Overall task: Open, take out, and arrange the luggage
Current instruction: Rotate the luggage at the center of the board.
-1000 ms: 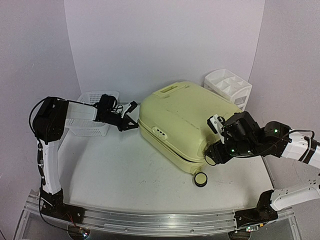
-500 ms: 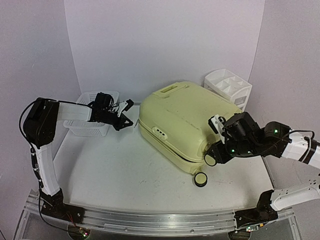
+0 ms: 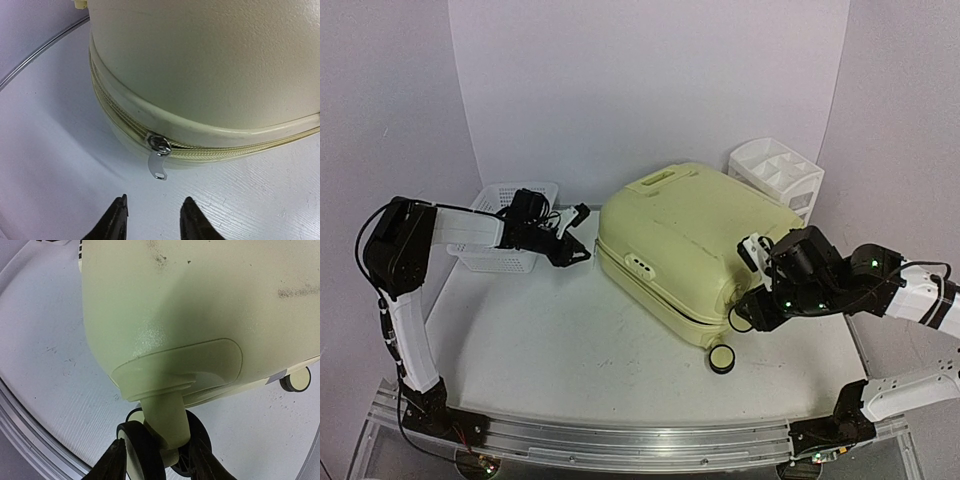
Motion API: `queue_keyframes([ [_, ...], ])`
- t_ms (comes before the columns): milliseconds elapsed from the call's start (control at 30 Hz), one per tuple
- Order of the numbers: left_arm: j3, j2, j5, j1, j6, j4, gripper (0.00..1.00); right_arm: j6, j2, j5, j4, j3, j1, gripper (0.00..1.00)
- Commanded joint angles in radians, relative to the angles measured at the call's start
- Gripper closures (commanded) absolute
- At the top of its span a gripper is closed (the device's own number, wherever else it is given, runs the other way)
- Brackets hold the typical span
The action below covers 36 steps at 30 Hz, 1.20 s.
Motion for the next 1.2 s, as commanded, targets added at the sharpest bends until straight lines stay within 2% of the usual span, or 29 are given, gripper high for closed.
queue_keyframes([
  [0,0.018,-0.019,-0.028,-0.025,0.070,0.037,0.59,0.001,-0.007,0.024,-0.017,0.005,-0.007,0.54],
  [233,0.086,0.059,-0.079,-0.046,0.090,0.040,0.52,0.001,-0.002,0.025,-0.017,0.012,-0.007,0.45],
  [400,0.125,0.095,-0.146,-0.070,0.103,0.043,0.52,0.001,-0.010,0.035,-0.018,0.009,-0.006,0.42],
  [500,0.137,0.100,-0.207,-0.079,0.091,0.049,0.61,0.001,-0.011,0.040,-0.018,0.007,-0.007,0.42],
  [633,0.130,0.074,-0.241,-0.081,0.074,0.056,0.83,0.001,-0.013,0.042,-0.017,0.005,-0.007,0.42],
  [767,0.105,0.044,-0.225,-0.086,0.092,0.091,0.92,0.000,-0.010,0.044,-0.018,0.004,-0.007,0.42],
  [833,0.089,0.031,-0.199,-0.090,0.112,0.099,0.89,0.000,-0.008,0.042,-0.017,0.004,-0.006,0.42],
  [900,0.072,0.025,-0.181,-0.102,0.168,0.104,0.77,0.000,-0.008,0.042,-0.018,0.004,-0.007,0.42],
  [967,0.061,0.028,-0.202,-0.114,0.208,0.107,0.70,0.000,-0.010,0.041,-0.018,0.004,-0.007,0.42],
  [1167,0.071,0.043,-0.258,-0.121,0.219,0.130,0.68,0.002,-0.021,0.039,-0.017,0.004,-0.007,0.42],
])
